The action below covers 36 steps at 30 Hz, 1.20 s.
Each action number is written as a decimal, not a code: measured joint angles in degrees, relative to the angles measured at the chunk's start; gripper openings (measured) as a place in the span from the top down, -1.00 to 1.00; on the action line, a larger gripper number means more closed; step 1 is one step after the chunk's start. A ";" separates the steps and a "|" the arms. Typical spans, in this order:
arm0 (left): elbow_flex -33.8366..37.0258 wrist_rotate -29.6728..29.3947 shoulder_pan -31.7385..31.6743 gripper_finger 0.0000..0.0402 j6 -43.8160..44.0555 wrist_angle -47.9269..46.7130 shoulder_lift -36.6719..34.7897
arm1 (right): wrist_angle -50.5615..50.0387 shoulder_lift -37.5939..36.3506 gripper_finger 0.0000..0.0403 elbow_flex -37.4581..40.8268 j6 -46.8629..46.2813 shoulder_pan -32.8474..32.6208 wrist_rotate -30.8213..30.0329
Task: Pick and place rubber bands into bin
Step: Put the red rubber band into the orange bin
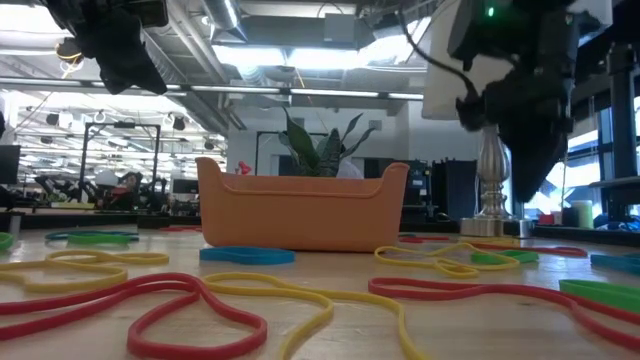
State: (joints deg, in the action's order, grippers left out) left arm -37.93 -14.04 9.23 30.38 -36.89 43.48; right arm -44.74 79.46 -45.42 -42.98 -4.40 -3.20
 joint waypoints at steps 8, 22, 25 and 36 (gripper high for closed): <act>0.00 0.00 0.00 0.98 0.36 0.12 0.00 | 3.92 6.09 0.43 1.98 2.99 0.00 -0.16; 0.00 0.11 0.00 0.98 0.36 0.34 0.00 | 6.31 13.46 0.89 1.45 4.51 -0.32 -1.19; 0.00 0.14 0.00 0.98 0.05 0.33 0.00 | 6.52 10.89 0.94 1.85 3.91 -0.26 -0.63; -0.02 1.31 -0.01 0.98 -11.39 0.26 0.00 | -2.46 -4.66 0.99 -3.73 -4.72 -1.66 -5.92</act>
State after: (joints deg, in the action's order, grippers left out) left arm -37.95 -12.74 9.22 18.99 -36.63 43.48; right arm -47.20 74.80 -49.16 -47.70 -6.06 -9.13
